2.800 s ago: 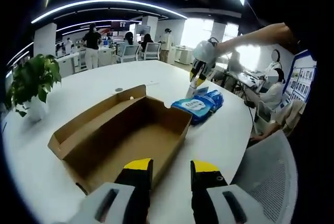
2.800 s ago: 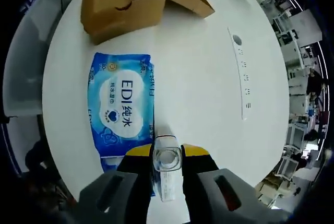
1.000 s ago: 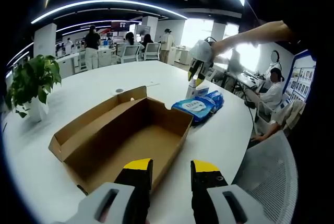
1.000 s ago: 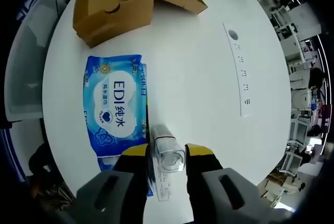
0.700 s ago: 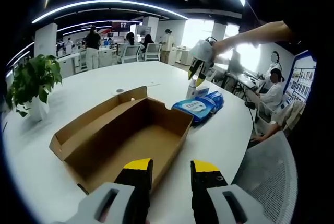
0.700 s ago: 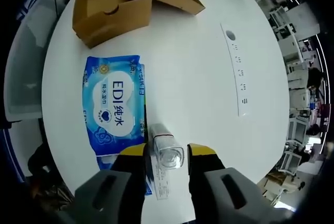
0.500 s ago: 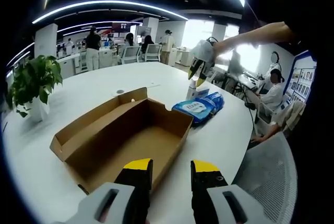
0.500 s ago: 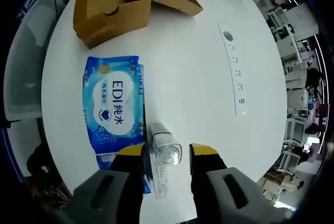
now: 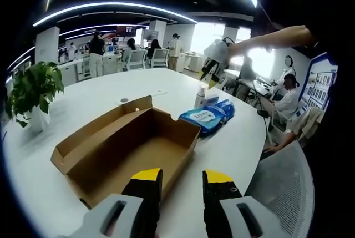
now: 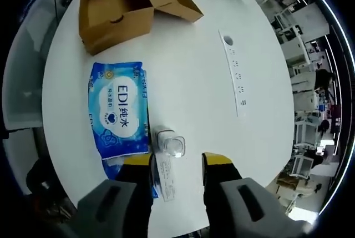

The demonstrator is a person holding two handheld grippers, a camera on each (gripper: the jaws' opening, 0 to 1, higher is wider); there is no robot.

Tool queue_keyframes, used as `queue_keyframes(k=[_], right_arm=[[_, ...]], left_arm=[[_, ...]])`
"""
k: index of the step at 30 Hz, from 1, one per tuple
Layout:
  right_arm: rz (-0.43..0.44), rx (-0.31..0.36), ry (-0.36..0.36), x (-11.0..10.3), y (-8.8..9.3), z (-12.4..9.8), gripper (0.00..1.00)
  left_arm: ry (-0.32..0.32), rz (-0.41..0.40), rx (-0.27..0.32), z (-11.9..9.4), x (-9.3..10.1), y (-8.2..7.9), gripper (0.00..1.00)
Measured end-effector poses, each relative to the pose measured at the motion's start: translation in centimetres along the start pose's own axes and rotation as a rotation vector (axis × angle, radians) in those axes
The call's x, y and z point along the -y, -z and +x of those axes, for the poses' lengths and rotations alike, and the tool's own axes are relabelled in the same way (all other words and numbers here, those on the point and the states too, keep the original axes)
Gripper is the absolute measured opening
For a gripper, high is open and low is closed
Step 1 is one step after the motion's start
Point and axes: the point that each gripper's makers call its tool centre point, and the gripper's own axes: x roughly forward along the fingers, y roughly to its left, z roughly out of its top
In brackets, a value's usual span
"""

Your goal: Operate the shoe box by opening the lid, removing the specified soft item, and placing it in the target area until the item is outside and the box remains undamaged.

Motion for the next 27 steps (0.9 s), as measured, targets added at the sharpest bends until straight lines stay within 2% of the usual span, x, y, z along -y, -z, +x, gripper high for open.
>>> queue_keyframes(k=[10,15,23,27], right_arm=[[0.105,0.048,0.050,-0.3,0.6,-2.0,0.31],[0.192,0.090,0.078,-0.7,0.8,-2.8,0.31],[0.399,0.226,0.104,-2.0,0.6,-3.4,0.31],[0.511,0.303,0.090,-2.8,0.2,-3.6,0.34]], left_arm=[[0.001,0.000,0.022,-0.6,0.3,-0.4,0.29],[0.000,-0.007,0.032,-1.0,0.5,-0.4,0.29],[0.000,-0.016,0.044,-1.3,1.0,-0.3,0.29],[0.003,-0.017,0.044,-1.4,1.3,-0.2,0.29]])
